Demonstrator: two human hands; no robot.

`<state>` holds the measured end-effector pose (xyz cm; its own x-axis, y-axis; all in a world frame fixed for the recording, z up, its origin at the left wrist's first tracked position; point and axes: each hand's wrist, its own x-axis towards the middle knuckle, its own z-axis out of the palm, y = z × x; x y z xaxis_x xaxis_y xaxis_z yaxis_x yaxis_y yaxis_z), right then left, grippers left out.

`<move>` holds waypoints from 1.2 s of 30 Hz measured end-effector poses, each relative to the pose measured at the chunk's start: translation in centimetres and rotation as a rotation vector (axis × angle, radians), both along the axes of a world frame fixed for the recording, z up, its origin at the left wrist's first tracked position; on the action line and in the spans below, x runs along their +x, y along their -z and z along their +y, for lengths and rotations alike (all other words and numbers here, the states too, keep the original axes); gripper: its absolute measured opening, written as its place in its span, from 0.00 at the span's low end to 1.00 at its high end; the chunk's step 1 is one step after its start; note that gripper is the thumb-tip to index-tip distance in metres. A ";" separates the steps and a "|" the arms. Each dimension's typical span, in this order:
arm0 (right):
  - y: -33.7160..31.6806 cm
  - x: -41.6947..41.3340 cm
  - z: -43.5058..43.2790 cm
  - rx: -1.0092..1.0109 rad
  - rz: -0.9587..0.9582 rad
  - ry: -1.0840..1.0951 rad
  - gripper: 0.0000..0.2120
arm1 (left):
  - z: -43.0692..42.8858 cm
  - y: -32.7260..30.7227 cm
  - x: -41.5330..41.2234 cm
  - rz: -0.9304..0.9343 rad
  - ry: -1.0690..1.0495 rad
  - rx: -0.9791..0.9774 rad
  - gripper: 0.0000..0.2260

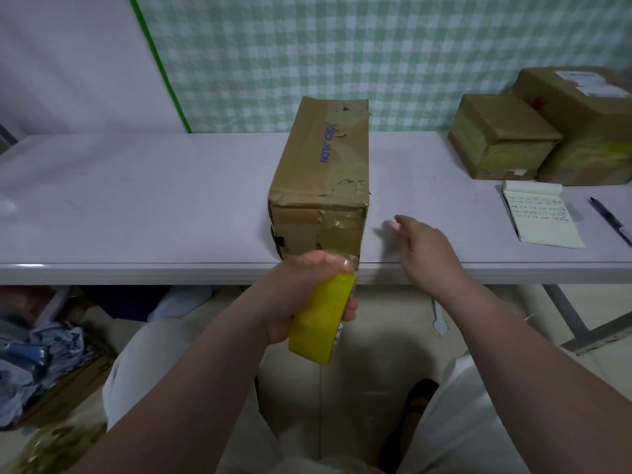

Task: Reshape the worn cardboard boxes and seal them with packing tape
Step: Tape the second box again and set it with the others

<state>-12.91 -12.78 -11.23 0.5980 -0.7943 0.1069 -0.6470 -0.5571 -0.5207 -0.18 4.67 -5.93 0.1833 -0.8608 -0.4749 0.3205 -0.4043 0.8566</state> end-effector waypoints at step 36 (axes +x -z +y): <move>-4.0 0.5 9.1 1.045 -0.713 0.154 0.07 | 0.7 1.6 -1.2 -0.553 -0.060 -0.203 0.13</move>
